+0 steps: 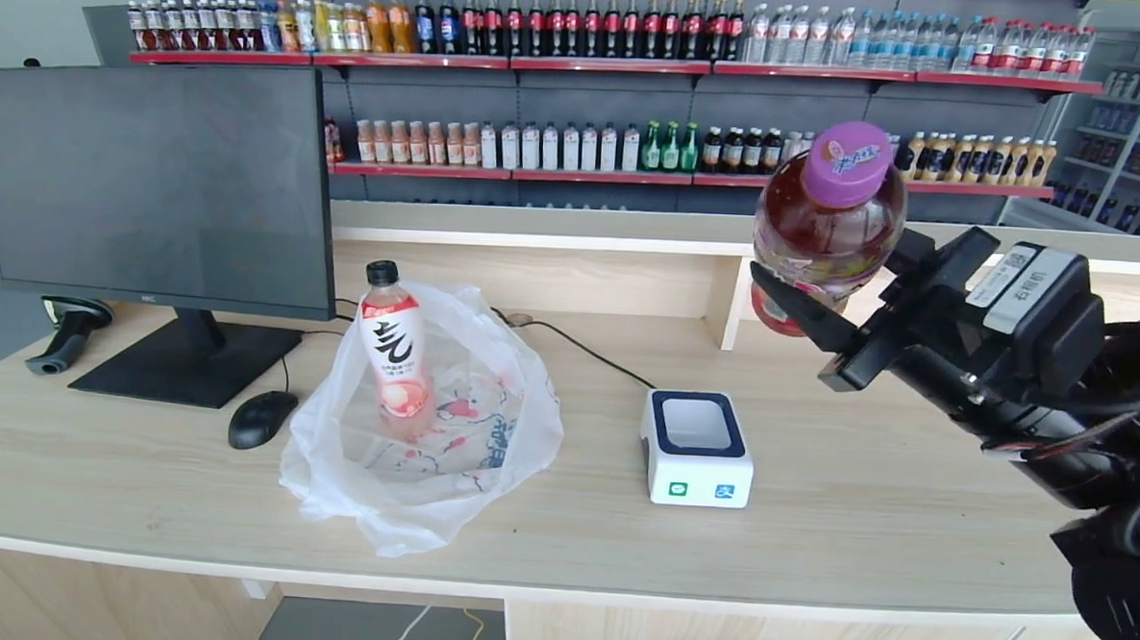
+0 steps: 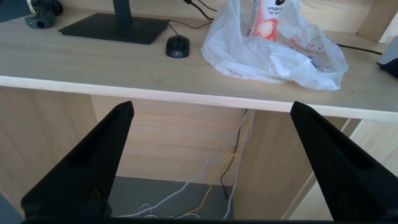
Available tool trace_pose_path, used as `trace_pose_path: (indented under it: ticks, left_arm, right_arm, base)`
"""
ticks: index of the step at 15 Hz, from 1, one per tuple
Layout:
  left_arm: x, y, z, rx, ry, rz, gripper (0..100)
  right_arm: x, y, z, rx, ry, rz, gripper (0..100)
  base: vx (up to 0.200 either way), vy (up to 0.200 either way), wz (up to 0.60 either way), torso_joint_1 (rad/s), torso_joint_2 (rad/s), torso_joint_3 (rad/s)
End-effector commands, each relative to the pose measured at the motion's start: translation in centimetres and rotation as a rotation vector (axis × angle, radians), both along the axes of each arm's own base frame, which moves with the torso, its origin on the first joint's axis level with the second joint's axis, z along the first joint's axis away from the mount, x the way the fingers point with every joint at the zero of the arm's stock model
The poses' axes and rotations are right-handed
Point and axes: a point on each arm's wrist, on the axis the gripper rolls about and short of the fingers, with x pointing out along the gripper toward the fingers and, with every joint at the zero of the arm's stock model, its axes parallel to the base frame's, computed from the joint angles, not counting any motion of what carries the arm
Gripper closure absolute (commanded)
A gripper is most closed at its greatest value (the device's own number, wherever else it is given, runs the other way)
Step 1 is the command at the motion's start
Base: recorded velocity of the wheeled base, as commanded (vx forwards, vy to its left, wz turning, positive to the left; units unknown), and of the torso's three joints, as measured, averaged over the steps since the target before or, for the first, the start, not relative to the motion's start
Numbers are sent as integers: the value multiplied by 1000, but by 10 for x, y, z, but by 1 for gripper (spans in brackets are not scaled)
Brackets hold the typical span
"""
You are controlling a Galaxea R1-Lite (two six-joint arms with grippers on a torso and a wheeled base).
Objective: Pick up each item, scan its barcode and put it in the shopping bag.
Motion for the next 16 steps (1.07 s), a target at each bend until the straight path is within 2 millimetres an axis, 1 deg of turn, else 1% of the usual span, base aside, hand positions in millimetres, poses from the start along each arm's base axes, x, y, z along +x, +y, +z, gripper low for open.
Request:
trace_pose_path:
  ticks: [1,3,4,5,6,7,8,9,11,12,16]
  left_arm:
    - [0,0,0,-1,-1,1,0]
    - [0,0,0,-2,-1,1,0]
    - [0,0,0,-2,1,1,0]
    - [0,0,0,-2,-1,1,0]
    - [0,0,0,-1,1,1,0]
    - [0,0,0,-1,1,1,0]
    - [0,0,0,-1,1,1,0]
    - [0,0,0,-1,-1,1,0]
    - [0,0,0,-1,-1,1,0]
    - [0,0,0,-1,-1,1,0]
    - [0,0,0,-2,-1,1,0]
  right_arm:
    - [-25,-4,4,96,73,-10,100]
    - [-30,-10,0,252,220,-44,100]
    - [-30,-11,0,300,251,-56,100]
    - [-28,-12,-7,413,353,-87,100]
    - [-28,-13,-12,457,399,-106,100]
    - [-26,-12,-13,476,412,-115,100]
    - [-21,-11,-17,511,448,-125,100]
    - [-21,-11,-24,525,486,-129,100]
    - [-21,-11,-29,515,506,-140,100]
    - [-23,-11,-41,491,552,-154,100]
    - [-22,-11,-44,504,573,-152,100]
  base:
    - [0,0,0,0,0,0]
    - [0,0,0,0,0,0]
    - [0,0,0,0,0,0]
    - [0,0,0,0,0,0]
    - [0,0,0,0,0,0]
    - [0,0,0,0,0,0]
    - [0,0,0,0,0,0]
    - [0,0,0,0,0,0]
    - [0,0,0,0,0,0]
    - [0,0,0,0,0,0]
    - [0,0,0,0,0,0]
